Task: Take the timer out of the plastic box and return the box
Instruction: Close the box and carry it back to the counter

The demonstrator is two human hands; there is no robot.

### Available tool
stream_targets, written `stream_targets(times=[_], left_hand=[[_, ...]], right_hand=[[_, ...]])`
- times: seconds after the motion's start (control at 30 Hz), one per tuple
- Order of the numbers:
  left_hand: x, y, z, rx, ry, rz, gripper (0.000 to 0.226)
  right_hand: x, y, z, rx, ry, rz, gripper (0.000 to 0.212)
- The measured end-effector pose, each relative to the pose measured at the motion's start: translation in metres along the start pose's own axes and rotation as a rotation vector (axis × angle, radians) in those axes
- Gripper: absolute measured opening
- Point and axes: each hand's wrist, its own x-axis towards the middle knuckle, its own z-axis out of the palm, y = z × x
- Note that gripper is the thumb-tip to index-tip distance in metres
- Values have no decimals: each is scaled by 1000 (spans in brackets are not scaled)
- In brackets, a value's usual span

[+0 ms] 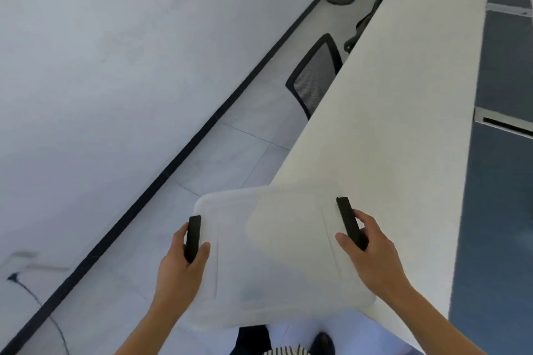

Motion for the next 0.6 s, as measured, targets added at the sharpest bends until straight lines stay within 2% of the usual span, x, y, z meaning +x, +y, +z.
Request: stream_targets(times=[0.17,0.47,0.6], left_hand=[[30,-40,-52,-50,81,-65,48],[150,-69,-169,18,104,-11,50],[215,-60,-209,64,66,27,54]], right_hand=[[15,-48,62,-54,-90,-58,50],[54,-152,205,-18,-58,-24,47],[76,-186,243,4,-7,27,47]])
